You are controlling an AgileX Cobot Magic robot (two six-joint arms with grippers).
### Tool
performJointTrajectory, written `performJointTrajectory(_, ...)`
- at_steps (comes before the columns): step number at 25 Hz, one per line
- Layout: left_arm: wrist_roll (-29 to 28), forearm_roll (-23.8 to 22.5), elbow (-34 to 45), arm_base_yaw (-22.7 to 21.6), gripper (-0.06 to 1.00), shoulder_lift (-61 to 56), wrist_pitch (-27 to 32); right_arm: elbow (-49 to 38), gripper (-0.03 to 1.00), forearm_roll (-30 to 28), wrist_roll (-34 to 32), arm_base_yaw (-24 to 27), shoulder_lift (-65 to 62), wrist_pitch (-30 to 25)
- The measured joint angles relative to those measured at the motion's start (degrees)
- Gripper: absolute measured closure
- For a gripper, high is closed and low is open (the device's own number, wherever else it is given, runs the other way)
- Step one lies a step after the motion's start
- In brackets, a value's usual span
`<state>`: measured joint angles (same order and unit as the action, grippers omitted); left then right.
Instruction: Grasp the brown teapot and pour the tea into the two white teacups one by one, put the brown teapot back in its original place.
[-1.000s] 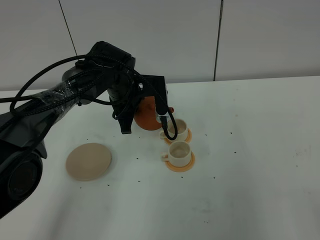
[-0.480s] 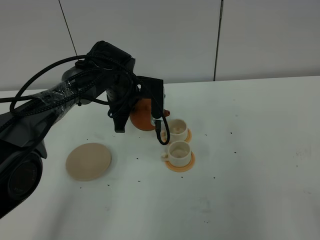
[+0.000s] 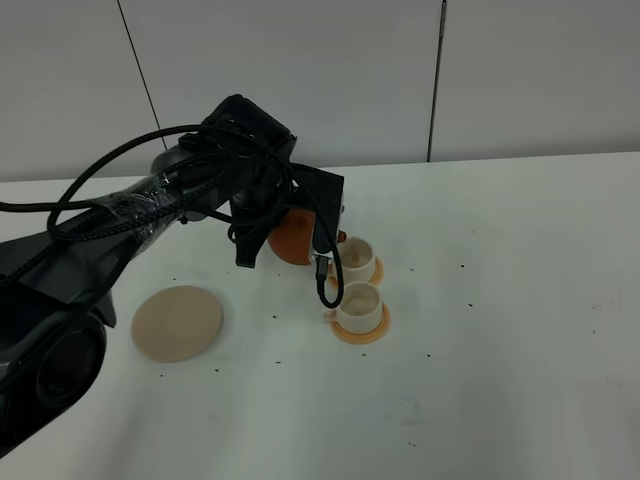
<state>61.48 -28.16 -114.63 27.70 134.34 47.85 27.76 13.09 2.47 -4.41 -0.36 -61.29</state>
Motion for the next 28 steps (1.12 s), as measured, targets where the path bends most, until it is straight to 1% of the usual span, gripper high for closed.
performJointTrajectory(5,0.1,-2.4,0.0,0.5,0.77,0.0,-0.5,0.0,0.73,0.0,0.0,0.0,0.0,0.0)
performJointTrajectory(12,1.5,-4.0,0.0,0.5,0.77,0.0,-0.6,0.0,0.73,0.0,0.0,0.0,0.0,0.0)
performJointTrajectory(14,1.9,-5.1,0.0,0.9,0.77,0.0,-0.7,0.0,0.73,0.1,0.0,0.0,0.0,0.0)
performJointTrajectory(20,3.6,-5.8,0.0,1.9,0.77,0.0,-1.4,0.0,0.73,0.1,0.0,0.0,0.0,0.0)
performJointTrajectory(26,5.1,-8.2,0.0,2.4,0.77,0.0,-1.8,0.0,0.73,0.1,0.0,0.0,0.0,0.0)
performJointTrajectory(28,5.6,-8.3,0.0,2.5,0.77,0.0,-1.8,0.0,0.73,0.1,0.0,0.0,0.0,0.0)
